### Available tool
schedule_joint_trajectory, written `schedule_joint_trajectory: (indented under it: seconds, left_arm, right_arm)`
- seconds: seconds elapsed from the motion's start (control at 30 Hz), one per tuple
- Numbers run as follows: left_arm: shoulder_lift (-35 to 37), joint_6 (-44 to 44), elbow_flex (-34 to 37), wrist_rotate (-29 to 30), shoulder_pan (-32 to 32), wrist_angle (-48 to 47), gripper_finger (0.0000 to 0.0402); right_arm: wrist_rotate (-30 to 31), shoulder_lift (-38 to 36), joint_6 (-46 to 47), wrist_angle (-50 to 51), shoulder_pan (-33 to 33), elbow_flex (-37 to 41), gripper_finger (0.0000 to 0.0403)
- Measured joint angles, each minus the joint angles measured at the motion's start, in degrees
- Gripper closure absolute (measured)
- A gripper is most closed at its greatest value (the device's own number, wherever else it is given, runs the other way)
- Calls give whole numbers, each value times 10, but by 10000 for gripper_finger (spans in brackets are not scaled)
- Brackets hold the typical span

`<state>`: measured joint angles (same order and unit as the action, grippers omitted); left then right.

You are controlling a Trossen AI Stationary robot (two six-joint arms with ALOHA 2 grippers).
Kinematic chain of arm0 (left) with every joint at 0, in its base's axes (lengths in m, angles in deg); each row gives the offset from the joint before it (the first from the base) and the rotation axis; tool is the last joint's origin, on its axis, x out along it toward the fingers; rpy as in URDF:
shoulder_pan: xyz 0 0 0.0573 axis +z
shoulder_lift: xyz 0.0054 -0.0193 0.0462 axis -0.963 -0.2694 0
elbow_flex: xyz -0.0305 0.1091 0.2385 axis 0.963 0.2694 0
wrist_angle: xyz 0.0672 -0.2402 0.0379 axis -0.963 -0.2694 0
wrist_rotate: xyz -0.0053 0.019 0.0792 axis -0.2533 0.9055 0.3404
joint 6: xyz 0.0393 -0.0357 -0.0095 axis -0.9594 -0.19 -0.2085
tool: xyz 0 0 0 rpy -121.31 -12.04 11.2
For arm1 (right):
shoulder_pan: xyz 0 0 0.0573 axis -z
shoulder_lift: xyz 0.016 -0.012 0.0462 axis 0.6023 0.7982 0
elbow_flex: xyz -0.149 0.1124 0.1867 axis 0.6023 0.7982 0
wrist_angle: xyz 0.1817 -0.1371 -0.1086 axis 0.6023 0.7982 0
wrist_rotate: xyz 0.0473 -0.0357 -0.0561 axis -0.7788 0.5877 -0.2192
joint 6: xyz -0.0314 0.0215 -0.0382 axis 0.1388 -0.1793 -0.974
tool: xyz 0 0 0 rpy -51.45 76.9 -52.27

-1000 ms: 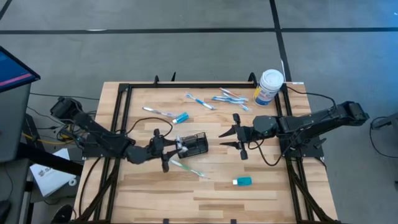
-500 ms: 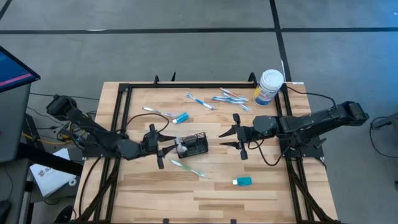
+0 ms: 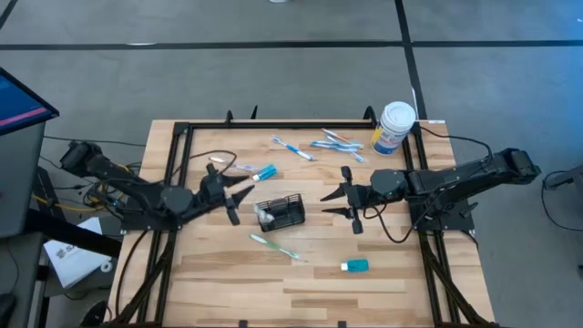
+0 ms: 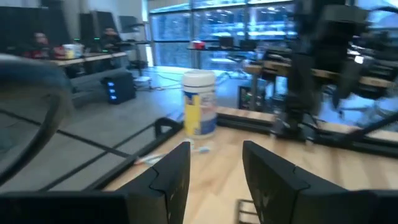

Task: Pick & Place toothbrushing station
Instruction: Put the purple toothbrush into the wire organizer

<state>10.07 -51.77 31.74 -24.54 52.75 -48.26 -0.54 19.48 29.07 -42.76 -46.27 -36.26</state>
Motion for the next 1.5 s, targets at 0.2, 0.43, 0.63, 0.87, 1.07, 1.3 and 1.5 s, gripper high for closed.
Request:
schedule_joint_trajectory:
  seconds: [0.2, 0.43, 0.63, 0.87, 1.07, 1.3, 1.5]
  left_arm:
    - [18, 4, 0, 0, 77, -36, 263]
    - [11, 90, 0, -91, 189, -147, 288]
    - [12, 94, 0, -160, 287, -178, 303]
    - [7, 111, 0, -246, 406, -224, 295]
    - [-27, 111, 0, -337, 491, -251, 283]
    - [-97, 95, -3, -406, 561, -267, 282]
    - [-164, 92, -41, -455, 607, -337, 282]
  right_arm:
    - [0, 0, 0, 0, 0, 0, 280]
    - [0, 0, 0, 0, 0, 0, 280]
    - [0, 0, 0, 3, 0, 0, 280]
    - [0, 0, -4, 4, 0, 0, 280]
    - [0, 0, -6, 4, 0, 0, 280]
    - [0, 0, -6, 4, 0, 0, 280]
    - [0, 0, -15, 4, 0, 0, 280]
